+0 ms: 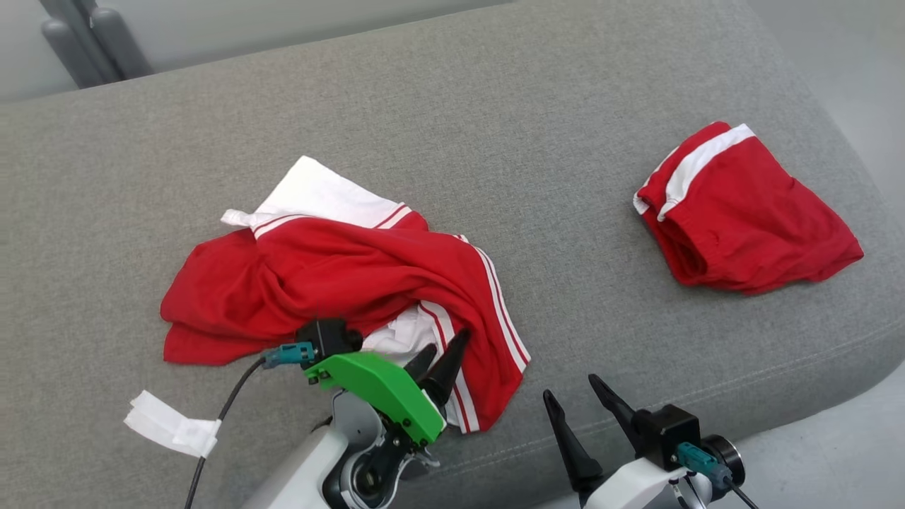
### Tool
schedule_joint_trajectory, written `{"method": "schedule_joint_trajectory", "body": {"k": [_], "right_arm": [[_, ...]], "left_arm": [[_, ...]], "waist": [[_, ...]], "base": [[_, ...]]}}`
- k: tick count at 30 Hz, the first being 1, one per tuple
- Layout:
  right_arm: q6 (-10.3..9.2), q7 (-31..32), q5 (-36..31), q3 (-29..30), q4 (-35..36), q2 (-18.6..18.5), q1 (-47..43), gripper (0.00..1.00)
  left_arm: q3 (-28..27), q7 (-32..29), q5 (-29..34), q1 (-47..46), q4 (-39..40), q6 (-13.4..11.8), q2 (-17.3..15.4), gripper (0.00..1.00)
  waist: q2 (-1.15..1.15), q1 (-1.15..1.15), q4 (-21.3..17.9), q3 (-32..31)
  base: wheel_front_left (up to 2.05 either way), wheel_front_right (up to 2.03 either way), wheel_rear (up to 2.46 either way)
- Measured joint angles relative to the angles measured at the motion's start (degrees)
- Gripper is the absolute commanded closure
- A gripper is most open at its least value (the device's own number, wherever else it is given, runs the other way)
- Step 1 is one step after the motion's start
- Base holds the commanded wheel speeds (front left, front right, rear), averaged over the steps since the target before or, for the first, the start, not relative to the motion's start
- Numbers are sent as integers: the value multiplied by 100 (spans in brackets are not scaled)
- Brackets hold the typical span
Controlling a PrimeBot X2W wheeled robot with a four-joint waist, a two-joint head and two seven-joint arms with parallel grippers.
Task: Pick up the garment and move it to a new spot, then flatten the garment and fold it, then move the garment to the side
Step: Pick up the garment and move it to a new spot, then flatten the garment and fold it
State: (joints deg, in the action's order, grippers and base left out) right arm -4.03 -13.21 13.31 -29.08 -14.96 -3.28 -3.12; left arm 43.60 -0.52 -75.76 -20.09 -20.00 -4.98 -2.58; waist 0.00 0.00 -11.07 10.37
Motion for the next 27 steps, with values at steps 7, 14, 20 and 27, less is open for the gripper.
{"method": "schedule_joint_trajectory", "body": {"k": [7, 14, 20, 27], "right_arm": [[115, -40, 286, -102, -87, 15, -47, 0], [151, -40, 548, -118, -372, 24, -68, 0], [149, -40, 1090, -45, -458, 25, -43, 0], [151, -40, 1717, 7, -642, 25, 115, 0]], "left_arm": [[81, 182, -109, 149, 37, 0, 0, 0], [-307, 500, -88, 150, -9, -8, 0, 0], [-625, 668, -122, 150, -82, -9, -89, 0], [-954, 713, -274, 165, -475, -56, -355, 0]], "waist": [[0, 0, 283, -125], [0, 0, 639, -226], [0, 0, 952, -253], [0, 0, 1195, -211]], "base": [[0, 0, 0], [0, 0, 0], [0, 0, 0], [0, 0, 0]]}}
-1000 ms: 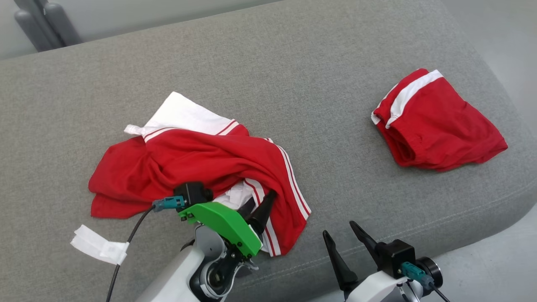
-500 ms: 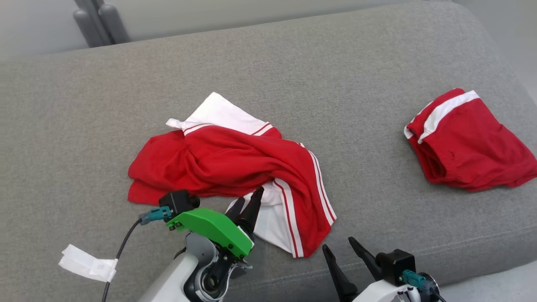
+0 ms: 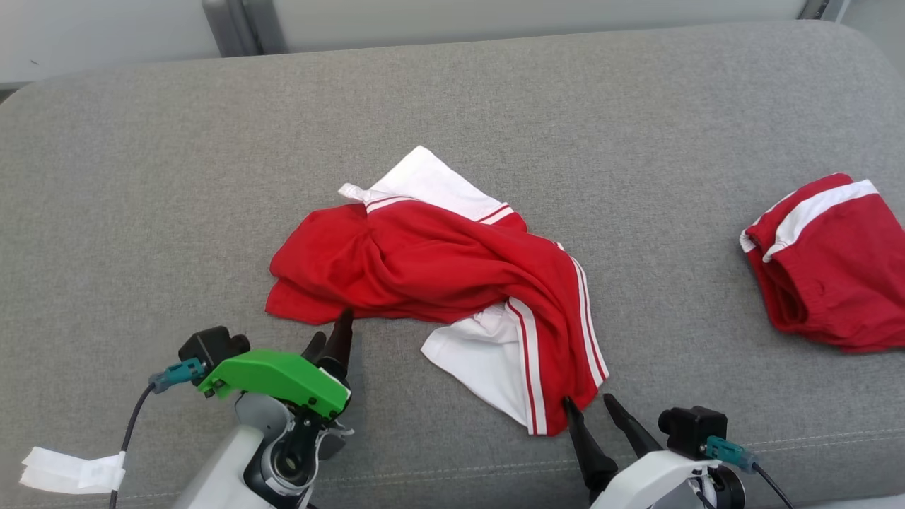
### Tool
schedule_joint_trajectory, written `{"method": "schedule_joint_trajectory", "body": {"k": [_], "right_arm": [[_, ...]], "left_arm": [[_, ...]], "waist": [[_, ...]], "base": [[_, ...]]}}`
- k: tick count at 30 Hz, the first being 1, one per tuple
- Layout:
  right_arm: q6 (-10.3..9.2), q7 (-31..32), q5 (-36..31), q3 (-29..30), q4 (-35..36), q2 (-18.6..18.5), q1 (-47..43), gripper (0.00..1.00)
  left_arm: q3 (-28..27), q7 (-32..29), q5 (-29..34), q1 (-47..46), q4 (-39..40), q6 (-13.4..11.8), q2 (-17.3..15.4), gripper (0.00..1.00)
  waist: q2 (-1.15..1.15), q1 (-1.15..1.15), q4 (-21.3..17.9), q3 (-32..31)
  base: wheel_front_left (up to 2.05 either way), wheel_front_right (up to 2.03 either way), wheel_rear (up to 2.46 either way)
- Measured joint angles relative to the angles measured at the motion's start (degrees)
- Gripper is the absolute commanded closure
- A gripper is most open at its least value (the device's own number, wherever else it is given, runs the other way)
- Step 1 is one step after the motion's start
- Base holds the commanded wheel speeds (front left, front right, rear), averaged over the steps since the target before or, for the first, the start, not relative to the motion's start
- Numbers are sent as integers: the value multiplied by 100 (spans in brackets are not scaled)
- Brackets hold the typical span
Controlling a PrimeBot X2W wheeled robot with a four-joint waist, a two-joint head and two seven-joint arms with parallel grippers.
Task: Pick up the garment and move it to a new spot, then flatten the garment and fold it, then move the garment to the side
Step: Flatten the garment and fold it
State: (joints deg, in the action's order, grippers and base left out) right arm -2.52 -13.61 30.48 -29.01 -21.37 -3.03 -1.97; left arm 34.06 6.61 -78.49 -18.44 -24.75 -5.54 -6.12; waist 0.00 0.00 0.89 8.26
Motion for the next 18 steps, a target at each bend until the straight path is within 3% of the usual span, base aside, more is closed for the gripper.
{"method": "schedule_joint_trajectory", "body": {"k": [11, 12, 13, 15, 17, 18], "right_arm": [[64, 0, 792, -250, -162, -2, 310, 0], [96, 0, 890, -270, -160, -2, 336, 11], [99, 0, 971, -293, -162, -2, 364, 46], [100, 0, 1083, -344, -162, -7, 437, 60], [100, 0, 1176, -386, -169, -7, 524, 65], [100, -1, 1203, -408, -171, -7, 566, 100]], "left_arm": [[-331, -1, -294, -13, -474, 0, -40, 0], [-368, -1, -301, -24, -495, 0, -37, 0], [-400, -1, -318, -38, -523, 0, -35, 0], [-438, -1, -349, -93, -588, 1, -31, 0], [-466, 0, -350, -177, -656, 7, -31, 0], [-482, 0, -350, -214, -687, 7, -32, 0]], "waist": [[0, 0, -25, 114], [0, 0, -36, 128], [0, 0, -46, 143], [0, 0, -63, 170], [0, 0, -80, 189], [0, 0, -86, 197]], "base": [[0, 0, 0], [0, 0, 0], [0, 0, 0], [0, 0, 0], [0, 0, 0], [0, 0, 0]]}}
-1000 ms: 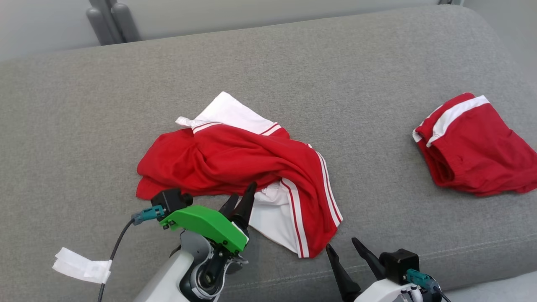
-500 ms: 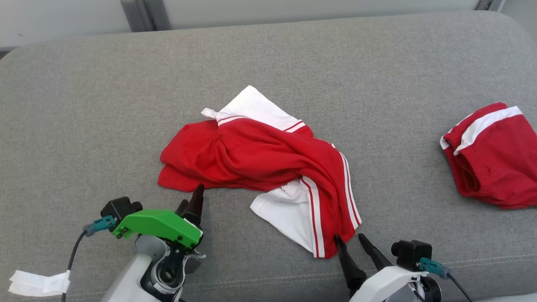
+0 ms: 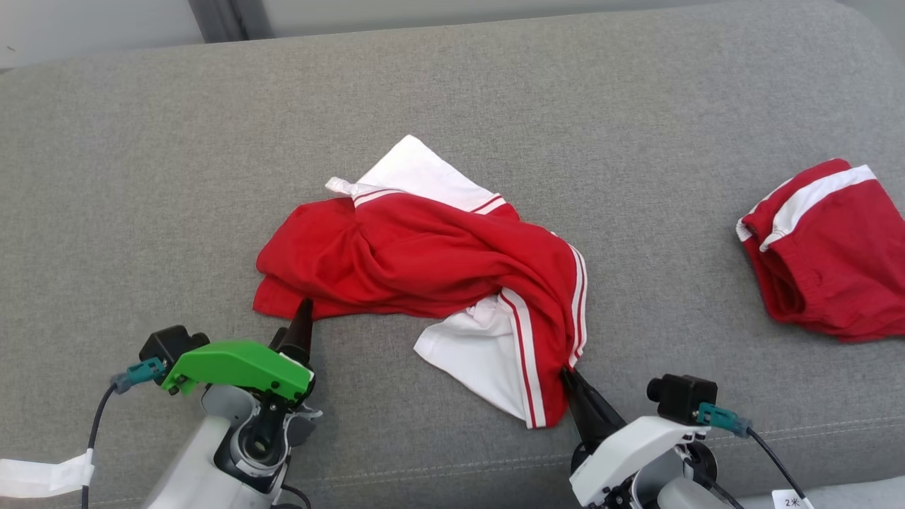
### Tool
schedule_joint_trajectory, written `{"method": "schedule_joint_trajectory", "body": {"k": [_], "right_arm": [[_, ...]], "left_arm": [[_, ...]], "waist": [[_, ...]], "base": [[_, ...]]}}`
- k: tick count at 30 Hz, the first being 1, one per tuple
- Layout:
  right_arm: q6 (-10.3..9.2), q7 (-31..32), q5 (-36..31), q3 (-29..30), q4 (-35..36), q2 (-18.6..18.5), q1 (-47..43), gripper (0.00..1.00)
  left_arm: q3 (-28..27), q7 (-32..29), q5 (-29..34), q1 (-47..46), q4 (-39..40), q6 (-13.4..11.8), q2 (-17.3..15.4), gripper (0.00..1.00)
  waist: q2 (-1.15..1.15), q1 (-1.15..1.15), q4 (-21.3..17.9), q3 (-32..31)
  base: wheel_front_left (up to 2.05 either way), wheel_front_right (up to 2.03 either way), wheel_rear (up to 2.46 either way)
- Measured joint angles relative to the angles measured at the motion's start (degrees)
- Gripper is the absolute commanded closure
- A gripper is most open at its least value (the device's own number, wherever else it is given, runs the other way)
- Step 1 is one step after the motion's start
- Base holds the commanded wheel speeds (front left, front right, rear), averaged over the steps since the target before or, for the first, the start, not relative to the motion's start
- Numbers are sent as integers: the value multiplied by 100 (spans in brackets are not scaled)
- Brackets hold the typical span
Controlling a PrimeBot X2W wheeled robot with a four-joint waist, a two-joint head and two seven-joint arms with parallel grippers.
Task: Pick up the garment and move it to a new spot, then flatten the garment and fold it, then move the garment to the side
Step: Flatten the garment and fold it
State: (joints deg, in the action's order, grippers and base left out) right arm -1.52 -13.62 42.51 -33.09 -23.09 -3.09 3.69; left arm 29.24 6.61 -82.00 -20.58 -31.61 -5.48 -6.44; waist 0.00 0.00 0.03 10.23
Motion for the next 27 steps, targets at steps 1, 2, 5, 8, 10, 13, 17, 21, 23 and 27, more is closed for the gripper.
{"method": "schedule_joint_trajectory", "body": {"k": [1, 2, 5, 8, 10, 13, 17, 21, 23, 27], "right_arm": [[1, 0, 25, -19, -7, 0, 38, 100], [9, 0, 66, -35, -10, -1, 71, 100], [58, -3, 269, -54, 14, -1, 148, 100], [101, -4, 397, -68, 93, -9, 253, 100], [102, -4, 396, -81, 160, -12, 324, 100], [148, -5, 388, -92, 264, -15, 399, 100], [296, -48, 412, -97, 881, -24, 577, 100], [354, -54, 347, -96, 1292, -22, 952, 100], [352, -54, 233, -56, 1467, -27, 1220, 100], [350, 99, 225, 27, 1820, -103, 1521, 100]], "left_arm": [[-11, 1, 0, -30, -44, 2, 1, 0], [-21, 7, 0, -60, -97, 29, 5, 0], [-78, 36, -2, -112, -188, 93, 10, 0], [-126, 62, -42, -114, -279, 185, 27, 0], [-131, 78, -83, -114, -332, 230, 36, 0], [-130, 109, -137, -114, -461, 305, 52, 0], [-146, 151, -174, -114, -625, 380, 124, 0], [-170, 178, -231, -114, -711, 439, 159, 0], [-178, 186, -259, -114, -773, 455, 189, 0], [-154, 187, -266, -116, -881, 555, 244, 0]], "waist": [[0, 0, -4, 8], [0, 0, -8, 13], [0, 0, -14, 19], [0, 0, -28, 16], [0, 0, -38, -1], [0, 0, -36, -19], [0, 0, -7, -78], [0, 0, -6, -120], [0, 0, -9, -151], [0, 0, 14, -208]], "base": [[0, 0, 0], [0, 0, 0], [0, 0, 0], [0, 0, 0], [0, 0, 0], [0, 0, 0], [0, 0, 0], [0, 0, 0], [0, 0, 0], [0, 0, 0]]}}
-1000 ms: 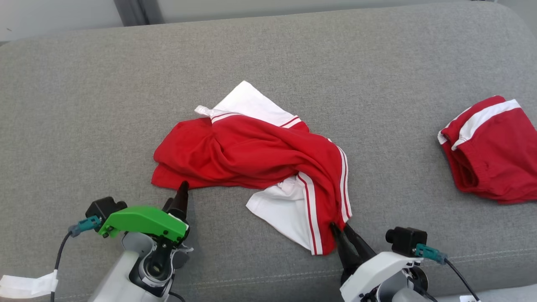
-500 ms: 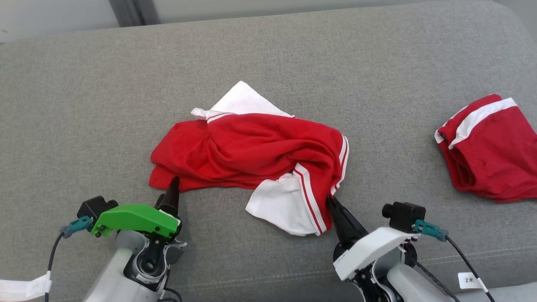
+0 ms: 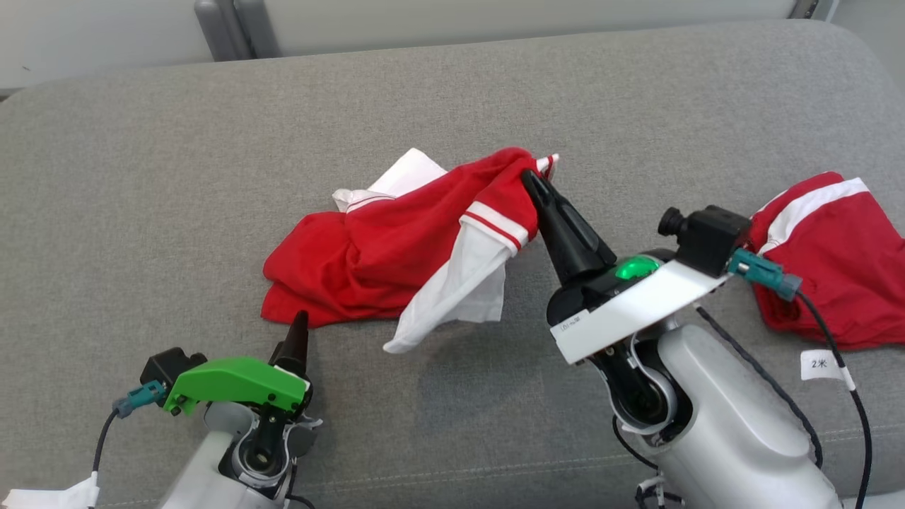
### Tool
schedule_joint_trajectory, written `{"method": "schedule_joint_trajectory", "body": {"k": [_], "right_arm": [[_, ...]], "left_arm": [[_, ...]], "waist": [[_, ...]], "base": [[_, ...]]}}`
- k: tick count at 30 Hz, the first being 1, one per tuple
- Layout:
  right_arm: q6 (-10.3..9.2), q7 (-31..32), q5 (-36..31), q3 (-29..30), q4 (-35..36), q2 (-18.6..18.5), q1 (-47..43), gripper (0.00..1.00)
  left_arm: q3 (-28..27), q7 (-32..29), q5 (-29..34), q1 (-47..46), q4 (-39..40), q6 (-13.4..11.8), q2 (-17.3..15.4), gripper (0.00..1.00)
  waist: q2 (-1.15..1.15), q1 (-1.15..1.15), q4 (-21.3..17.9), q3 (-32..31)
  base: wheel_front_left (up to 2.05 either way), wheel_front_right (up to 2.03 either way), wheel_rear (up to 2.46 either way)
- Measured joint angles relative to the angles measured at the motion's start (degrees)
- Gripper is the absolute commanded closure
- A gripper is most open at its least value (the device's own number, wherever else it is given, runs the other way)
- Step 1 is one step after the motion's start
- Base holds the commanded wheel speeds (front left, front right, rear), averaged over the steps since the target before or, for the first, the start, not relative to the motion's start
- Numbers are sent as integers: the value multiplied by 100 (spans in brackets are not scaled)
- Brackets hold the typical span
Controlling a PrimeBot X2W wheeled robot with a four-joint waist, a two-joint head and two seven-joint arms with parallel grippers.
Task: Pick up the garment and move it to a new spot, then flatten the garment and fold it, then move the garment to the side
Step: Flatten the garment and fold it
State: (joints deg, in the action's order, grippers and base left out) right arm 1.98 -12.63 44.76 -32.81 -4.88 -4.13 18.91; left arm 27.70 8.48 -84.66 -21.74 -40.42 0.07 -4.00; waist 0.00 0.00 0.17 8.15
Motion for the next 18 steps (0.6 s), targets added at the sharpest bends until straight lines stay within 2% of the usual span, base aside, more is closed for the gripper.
{"method": "schedule_joint_trajectory", "body": {"k": [8, 13, 18], "right_arm": [[-60, 740, 235, 133, 704, -96, 655, 100], [-207, 1193, 417, 193, 1101, -79, 1121, 100], [-316, 1343, 593, 358, 1560, -54, 1491, 100]], "left_arm": [[-57, 65, -325, 3, -167, 178, 163, 0], [0, 76, -420, 12, -211, 297, 196, 0], [58, 176, -494, 75, -202, 403, 200, 0]], "waist": [[0, 0, 151, -123], [0, 0, 298, -227], [0, 0, 443, -384]], "base": [[0, 0, 0], [0, 0, 0], [0, 0, 0]]}}
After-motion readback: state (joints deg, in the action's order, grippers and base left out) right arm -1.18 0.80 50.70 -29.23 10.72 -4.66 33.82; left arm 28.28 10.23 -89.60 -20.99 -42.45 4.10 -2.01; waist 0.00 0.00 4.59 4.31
